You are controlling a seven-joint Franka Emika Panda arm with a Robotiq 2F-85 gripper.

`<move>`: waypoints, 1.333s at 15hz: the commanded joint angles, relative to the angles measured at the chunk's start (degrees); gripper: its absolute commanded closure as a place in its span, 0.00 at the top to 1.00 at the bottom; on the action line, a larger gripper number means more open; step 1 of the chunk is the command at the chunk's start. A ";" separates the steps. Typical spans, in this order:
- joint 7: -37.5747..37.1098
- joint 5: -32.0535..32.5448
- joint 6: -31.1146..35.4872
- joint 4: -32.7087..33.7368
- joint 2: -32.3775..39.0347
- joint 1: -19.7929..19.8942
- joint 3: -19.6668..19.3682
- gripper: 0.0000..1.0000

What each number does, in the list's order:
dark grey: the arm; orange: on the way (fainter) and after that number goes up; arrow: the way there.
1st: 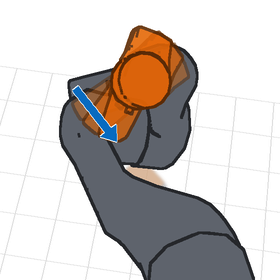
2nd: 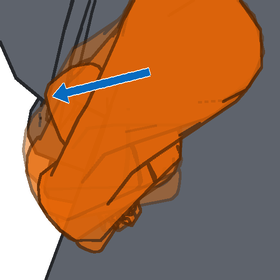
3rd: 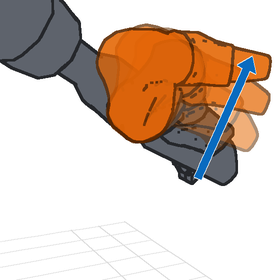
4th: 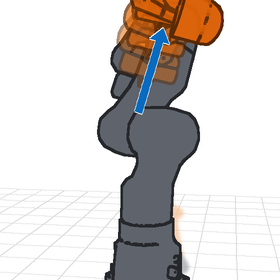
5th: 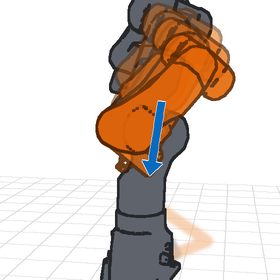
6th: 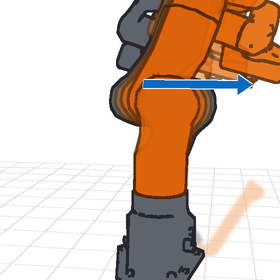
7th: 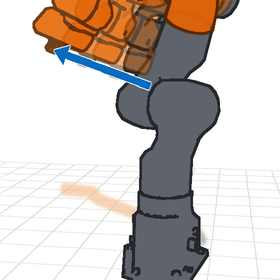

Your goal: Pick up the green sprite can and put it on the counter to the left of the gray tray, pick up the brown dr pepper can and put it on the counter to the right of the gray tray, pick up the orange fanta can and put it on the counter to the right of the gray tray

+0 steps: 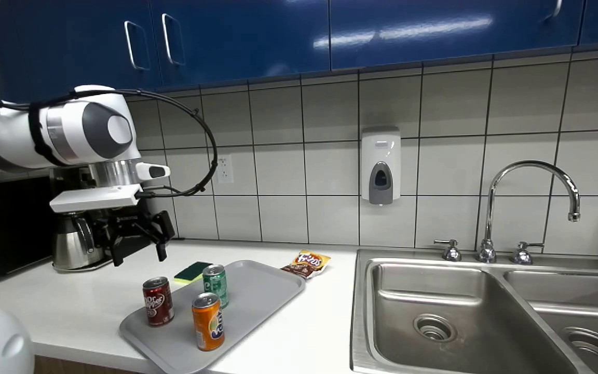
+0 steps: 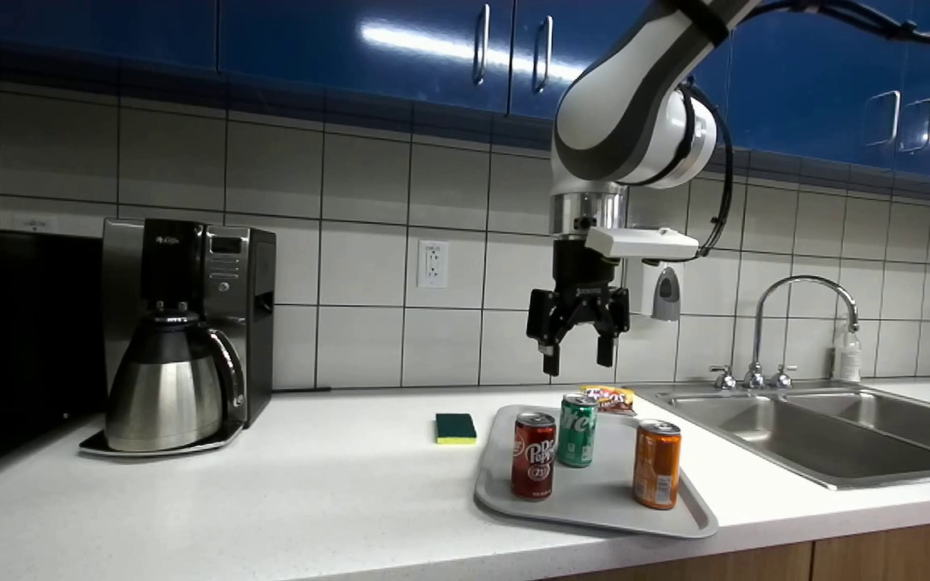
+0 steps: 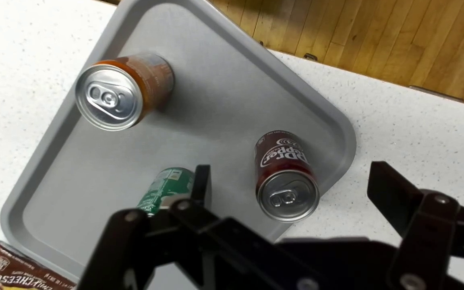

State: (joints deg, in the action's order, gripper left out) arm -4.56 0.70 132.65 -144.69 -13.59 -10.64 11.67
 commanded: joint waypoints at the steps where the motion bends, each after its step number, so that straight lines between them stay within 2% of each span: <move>1: -0.56 -1.35 3.61 -0.59 0.58 -0.36 -0.09 1.00; 10: -5.35 1.86 11.53 0.07 6.38 0.17 1.33 1.00; 15: -11.22 6.59 14.95 0.89 10.14 0.40 1.89 1.00; 20: -16.69 12.17 15.24 3.12 14.49 0.15 1.22 1.00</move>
State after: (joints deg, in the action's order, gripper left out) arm -16.99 9.13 147.86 -144.08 -2.14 -10.64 12.88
